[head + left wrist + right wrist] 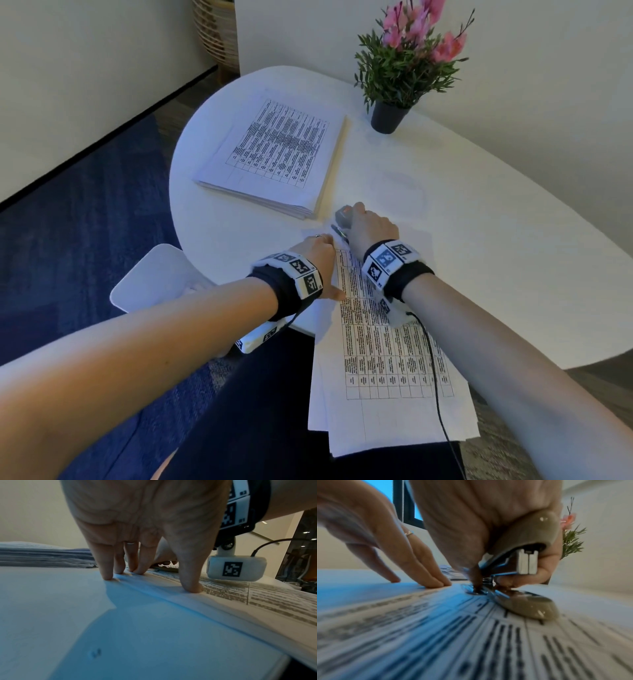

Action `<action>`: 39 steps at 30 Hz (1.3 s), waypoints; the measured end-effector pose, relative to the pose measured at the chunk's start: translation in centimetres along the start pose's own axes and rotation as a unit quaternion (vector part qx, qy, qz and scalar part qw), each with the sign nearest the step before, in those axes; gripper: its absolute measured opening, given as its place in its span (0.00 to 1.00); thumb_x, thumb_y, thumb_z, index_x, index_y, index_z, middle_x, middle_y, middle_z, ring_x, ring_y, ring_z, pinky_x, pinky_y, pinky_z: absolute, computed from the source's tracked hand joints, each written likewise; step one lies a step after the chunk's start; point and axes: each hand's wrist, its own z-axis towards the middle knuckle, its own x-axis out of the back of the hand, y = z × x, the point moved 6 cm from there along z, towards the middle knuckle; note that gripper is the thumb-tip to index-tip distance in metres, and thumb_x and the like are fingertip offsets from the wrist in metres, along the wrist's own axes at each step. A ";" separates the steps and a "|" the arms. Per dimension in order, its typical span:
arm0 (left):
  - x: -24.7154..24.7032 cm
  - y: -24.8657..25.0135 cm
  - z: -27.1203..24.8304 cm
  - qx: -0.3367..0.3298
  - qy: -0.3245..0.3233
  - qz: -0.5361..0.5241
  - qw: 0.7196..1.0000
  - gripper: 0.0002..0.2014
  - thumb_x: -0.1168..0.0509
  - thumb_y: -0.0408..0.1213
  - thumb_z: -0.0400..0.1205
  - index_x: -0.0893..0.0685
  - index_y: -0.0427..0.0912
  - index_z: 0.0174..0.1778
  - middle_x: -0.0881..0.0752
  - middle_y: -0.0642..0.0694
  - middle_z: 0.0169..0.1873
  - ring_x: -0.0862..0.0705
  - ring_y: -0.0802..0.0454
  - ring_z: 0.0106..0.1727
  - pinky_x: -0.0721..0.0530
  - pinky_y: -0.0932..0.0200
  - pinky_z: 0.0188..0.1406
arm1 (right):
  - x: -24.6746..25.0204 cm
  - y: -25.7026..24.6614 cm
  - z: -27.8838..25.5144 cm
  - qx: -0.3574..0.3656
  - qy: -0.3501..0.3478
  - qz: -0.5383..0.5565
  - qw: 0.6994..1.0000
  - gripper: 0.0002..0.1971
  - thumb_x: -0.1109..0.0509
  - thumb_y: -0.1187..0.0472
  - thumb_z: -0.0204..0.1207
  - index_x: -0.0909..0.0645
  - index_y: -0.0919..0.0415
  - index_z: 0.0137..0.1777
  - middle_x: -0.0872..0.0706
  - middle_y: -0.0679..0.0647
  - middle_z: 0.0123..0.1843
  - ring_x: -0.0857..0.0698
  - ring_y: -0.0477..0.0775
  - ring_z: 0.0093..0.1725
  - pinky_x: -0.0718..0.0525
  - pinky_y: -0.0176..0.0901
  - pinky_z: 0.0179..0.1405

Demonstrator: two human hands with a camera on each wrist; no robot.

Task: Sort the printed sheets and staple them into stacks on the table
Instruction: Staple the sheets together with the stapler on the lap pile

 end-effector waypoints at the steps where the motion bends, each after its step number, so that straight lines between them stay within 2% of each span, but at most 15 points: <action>1: 0.1 0.0 0.0 -0.002 0.003 0.000 1.000 0.45 0.27 0.65 0.66 0.25 0.34 0.70 0.28 0.46 0.72 0.25 0.47 0.68 0.22 0.52 0.66 | 0.1 -0.1 -0.1 0.004 0.008 -0.008 1.000 0.16 0.38 0.60 0.82 0.32 0.65 0.66 0.17 0.63 0.60 0.16 0.64 0.54 0.29 0.48 0.40; 4: 0.4 0.1 -0.1 -0.008 0.011 0.011 1.000 0.41 0.28 0.64 0.68 0.21 0.34 0.67 0.28 0.45 0.71 0.24 0.46 0.67 0.22 0.52 0.63 | 0.1 -0.5 -0.1 -0.047 0.005 0.045 0.998 0.15 0.38 0.62 0.81 0.31 0.67 0.65 0.17 0.64 0.61 0.17 0.65 0.57 0.26 0.50 0.44; 8: 0.7 0.2 -0.1 -0.010 0.010 0.015 1.000 0.40 0.27 0.64 0.67 0.21 0.36 0.67 0.27 0.46 0.70 0.24 0.47 0.66 0.22 0.53 0.61 | 0.6 -1.1 0.1 -0.108 0.000 0.137 0.985 0.18 0.36 0.57 0.81 0.30 0.68 0.65 0.18 0.64 0.63 0.18 0.65 0.61 0.22 0.52 0.53; 14: 0.6 0.0 0.0 -0.004 0.008 0.016 1.000 0.45 0.28 0.65 0.67 0.25 0.35 0.72 0.32 0.46 0.75 0.26 0.46 0.70 0.23 0.50 0.67 | 1.8 -0.7 2.0 -0.127 -0.003 0.214 0.968 0.15 0.36 0.56 0.82 0.29 0.66 0.61 0.18 0.64 0.63 0.18 0.64 0.55 0.25 0.49 0.45; 15: 0.6 0.0 -0.1 -0.006 0.005 0.017 1.000 0.46 0.28 0.65 0.67 0.26 0.35 0.72 0.32 0.45 0.75 0.27 0.46 0.71 0.23 0.50 0.68 | 2.1 -0.4 2.5 -0.125 -0.010 0.232 0.965 0.15 0.37 0.55 0.82 0.30 0.66 0.61 0.19 0.64 0.64 0.19 0.64 0.55 0.24 0.49 0.46; 17: 0.5 0.0 -0.1 -0.012 -0.007 0.013 1.000 0.46 0.28 0.66 0.68 0.27 0.34 0.73 0.33 0.45 0.75 0.28 0.46 0.72 0.24 0.50 0.68 | 2.4 0.5 2.5 -0.109 -0.036 0.221 0.969 0.22 0.38 0.51 0.83 0.32 0.68 0.67 0.22 0.66 0.65 0.19 0.66 0.59 0.22 0.51 0.50; 19: 0.5 -0.1 0.0 -0.011 -0.022 0.004 1.000 0.47 0.28 0.65 0.67 0.28 0.34 0.73 0.32 0.44 0.75 0.28 0.45 0.72 0.24 0.48 0.68 | 2.5 1.6 1.4 -0.078 -0.054 0.197 0.976 0.25 0.38 0.50 0.82 0.35 0.69 0.69 0.20 0.66 0.62 0.18 0.65 0.55 0.20 0.48 0.43; 22: 1.5 -0.5 0.0 -0.004 -0.032 -0.039 0.999 0.46 0.29 0.65 0.70 0.32 0.37 0.76 0.31 0.43 0.75 0.29 0.45 0.74 0.27 0.46 0.71 | 2.6 3.0 -1.7 -0.030 -0.085 0.209 0.974 0.21 0.37 0.53 0.82 0.34 0.68 0.65 0.20 0.62 0.55 0.20 0.59 0.44 0.27 0.41 0.27; 25: 3.0 -0.7 -0.7 0.022 0.004 -0.188 0.982 0.46 0.30 0.63 0.72 0.37 0.40 0.80 0.32 0.44 0.77 0.29 0.48 0.75 0.29 0.50 0.74 | 3.5 4.0 -4.7 0.007 -0.094 0.212 0.973 0.18 0.35 0.57 0.79 0.32 0.65 0.64 0.22 0.58 0.53 0.20 0.57 0.45 0.27 0.40 0.31; 27: 3.4 -0.9 -1.2 0.030 0.033 -0.302 0.952 0.47 0.26 0.59 0.69 0.36 0.40 0.79 0.26 0.47 0.73 0.21 0.52 0.68 0.23 0.52 0.69 | 4.1 4.2 -6.2 0.034 -0.083 0.209 0.974 0.19 0.33 0.58 0.77 0.29 0.63 0.65 0.24 0.59 0.56 0.20 0.57 0.48 0.25 0.40 0.35; 31: 1.7 -0.7 -1.5 0.053 -0.001 -0.412 0.910 0.45 0.18 0.53 0.62 0.29 0.41 0.73 0.15 0.46 0.60 0.13 0.51 0.54 0.17 0.49 0.61 | 5.1 3.5 -8.6 0.080 -0.061 0.239 0.966 0.20 0.30 0.59 0.76 0.23 0.57 0.68 0.23 0.58 0.59 0.20 0.57 0.51 0.23 0.41 0.45; 33: 1.4 -0.3 -1.9 0.052 0.014 -0.408 0.911 0.34 0.18 0.50 0.62 0.22 0.42 0.61 0.12 0.44 0.50 0.12 0.49 0.49 0.14 0.47 0.56 | 5.5 3.0 -9.6 0.097 -0.045 0.256 0.961 0.19 0.28 0.59 0.75 0.21 0.55 0.67 0.23 0.57 0.57 0.20 0.56 0.52 0.21 0.43 0.50; 35: 1.5 0.2 -2.3 0.047 0.038 -0.388 0.920 0.21 0.19 0.45 0.66 0.17 0.44 0.51 0.10 0.45 0.41 0.11 0.49 0.44 0.12 0.49 0.50 | 5.7 2.6 -10.3 0.111 -0.029 0.276 0.954 0.19 0.26 0.60 0.74 0.18 0.54 0.65 0.22 0.55 0.54 0.19 0.55 0.50 0.20 0.43 0.48; 37: 1.3 0.2 -2.6 0.048 0.040 -0.406 0.912 0.17 0.20 0.40 0.67 0.13 0.42 0.49 0.10 0.46 0.38 0.10 0.51 0.41 0.11 0.51 0.47 | 5.7 2.3 -10.7 0.123 -0.020 0.291 0.948 0.20 0.25 0.60 0.73 0.18 0.52 0.66 0.22 0.54 0.55 0.19 0.54 0.51 0.20 0.42 0.48; 39: 0.6 0.1 -2.7 0.057 0.006 -0.461 0.885 0.15 0.22 0.36 0.70 0.13 0.39 0.50 0.09 0.43 0.37 0.09 0.51 0.40 0.10 0.50 0.47 | 5.5 1.9 -10.9 0.152 -0.018 0.282 0.947 0.22 0.24 0.61 0.71 0.18 0.51 0.66 0.21 0.54 0.54 0.21 0.52 0.52 0.21 0.42 0.51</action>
